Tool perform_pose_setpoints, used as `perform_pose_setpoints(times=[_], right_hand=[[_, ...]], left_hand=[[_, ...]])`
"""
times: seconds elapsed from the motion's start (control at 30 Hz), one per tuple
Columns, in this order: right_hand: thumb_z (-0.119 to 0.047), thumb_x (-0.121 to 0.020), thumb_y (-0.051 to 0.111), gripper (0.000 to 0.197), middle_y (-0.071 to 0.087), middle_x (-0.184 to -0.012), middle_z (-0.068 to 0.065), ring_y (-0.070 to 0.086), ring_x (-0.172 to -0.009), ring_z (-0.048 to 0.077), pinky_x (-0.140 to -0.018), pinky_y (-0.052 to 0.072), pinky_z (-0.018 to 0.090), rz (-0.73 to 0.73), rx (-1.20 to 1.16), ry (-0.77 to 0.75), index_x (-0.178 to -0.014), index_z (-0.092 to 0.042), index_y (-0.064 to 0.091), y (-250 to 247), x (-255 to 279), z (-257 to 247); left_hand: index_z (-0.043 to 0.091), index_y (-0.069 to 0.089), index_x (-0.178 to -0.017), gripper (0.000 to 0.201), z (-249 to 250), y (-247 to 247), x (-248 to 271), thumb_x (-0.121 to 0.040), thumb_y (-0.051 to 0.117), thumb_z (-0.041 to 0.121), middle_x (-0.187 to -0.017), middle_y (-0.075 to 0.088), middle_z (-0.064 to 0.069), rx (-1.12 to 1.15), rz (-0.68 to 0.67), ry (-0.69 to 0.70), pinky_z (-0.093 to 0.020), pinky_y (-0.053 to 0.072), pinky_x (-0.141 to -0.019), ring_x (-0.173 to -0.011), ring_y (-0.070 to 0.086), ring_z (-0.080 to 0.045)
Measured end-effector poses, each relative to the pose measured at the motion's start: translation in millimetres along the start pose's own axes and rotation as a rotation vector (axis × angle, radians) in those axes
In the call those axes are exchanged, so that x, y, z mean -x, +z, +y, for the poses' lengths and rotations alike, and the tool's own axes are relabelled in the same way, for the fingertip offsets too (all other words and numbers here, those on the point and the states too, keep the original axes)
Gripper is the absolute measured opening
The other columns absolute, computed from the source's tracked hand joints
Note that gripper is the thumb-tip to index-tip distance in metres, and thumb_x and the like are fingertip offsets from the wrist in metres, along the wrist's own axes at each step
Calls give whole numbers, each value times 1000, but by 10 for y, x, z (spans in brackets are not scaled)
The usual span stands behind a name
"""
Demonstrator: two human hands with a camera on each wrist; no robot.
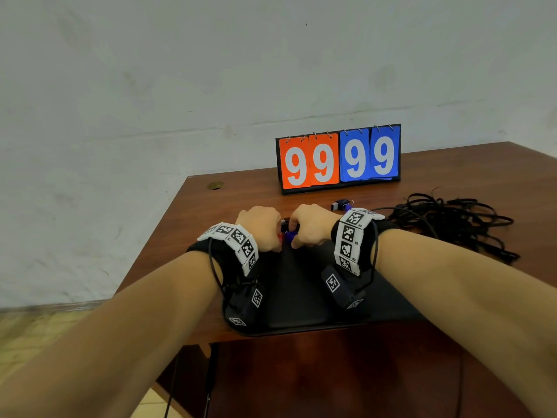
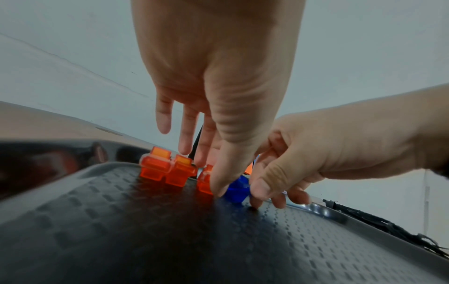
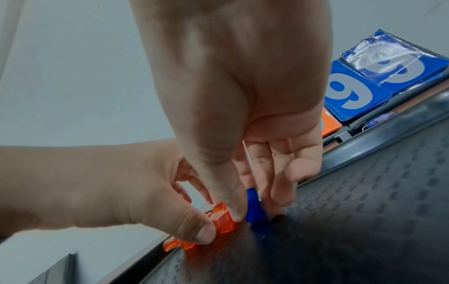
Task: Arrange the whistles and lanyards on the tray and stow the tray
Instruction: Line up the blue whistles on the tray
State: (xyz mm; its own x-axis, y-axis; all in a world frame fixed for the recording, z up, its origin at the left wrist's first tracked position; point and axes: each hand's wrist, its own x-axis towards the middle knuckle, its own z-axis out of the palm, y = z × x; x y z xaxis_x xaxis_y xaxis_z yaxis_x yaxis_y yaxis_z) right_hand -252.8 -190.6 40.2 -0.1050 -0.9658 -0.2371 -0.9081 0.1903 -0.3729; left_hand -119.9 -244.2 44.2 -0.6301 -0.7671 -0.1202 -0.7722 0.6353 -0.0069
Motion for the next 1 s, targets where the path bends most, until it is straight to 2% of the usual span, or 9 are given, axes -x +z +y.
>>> perform_pose_setpoints(times=[0.2,0.43,0.5,0.57,0.73,0.87,1.0], right_hand=[[-20,-80,78,49,66,-118,7,64,-104,22,-88,55,31,32,20,-53,-126,-10,63,23,-34,33],[-22,-79,80,50,66,-119,5,64,-102,21,-87,54,31,56,24,-76,-125,-11,63,70,-116,-7],[-22,-79,80,50,66,-118,5,65,-96,20,-85,55,30,66,8,-81,-124,-11,64,83,-124,-9],[-23,-78,81,50,67,-116,4,66,-92,19,-84,56,30,70,-8,-83,-123,-11,64,88,-127,-13],[-24,-77,82,52,66,-116,4,64,-102,21,-87,53,30,76,-30,-80,-124,-11,64,72,-108,-32],[-19,-77,83,51,67,-109,7,71,-87,25,-76,61,32,54,-120,-74,-123,-9,64,81,-109,-60],[-20,-78,82,44,68,-106,8,72,-84,24,-74,62,36,41,-134,-99,-117,-10,66,96,-125,-92]], left_hand=[[18,69,-94,24,-33,5,-13,-80,76,36,-91,69,1,36,-7,-2,-39,52,-87,-88,64,-20],[19,63,-86,27,-111,38,-43,-74,81,36,-89,67,0,124,-15,3,-41,57,-80,-83,65,-21],[20,63,-91,33,-162,52,-50,-71,83,36,-94,65,1,159,-18,15,-40,56,-82,-86,63,-20],[20,63,-103,41,-223,62,-51,-70,84,35,-101,64,1,183,-12,29,-39,55,-85,-92,62,-19],[18,63,-119,53,-335,81,-41,-73,85,31,-115,64,2,250,-9,52,-35,52,-91,-103,61,-19],[17,65,-118,50,-343,87,-34,-74,85,29,-115,66,1,269,-15,61,-34,52,-92,-104,62,-19],[16,71,-111,42,-351,100,-30,-74,85,27,-110,68,1,289,2,65,-34,53,-90,-102,64,-19]])
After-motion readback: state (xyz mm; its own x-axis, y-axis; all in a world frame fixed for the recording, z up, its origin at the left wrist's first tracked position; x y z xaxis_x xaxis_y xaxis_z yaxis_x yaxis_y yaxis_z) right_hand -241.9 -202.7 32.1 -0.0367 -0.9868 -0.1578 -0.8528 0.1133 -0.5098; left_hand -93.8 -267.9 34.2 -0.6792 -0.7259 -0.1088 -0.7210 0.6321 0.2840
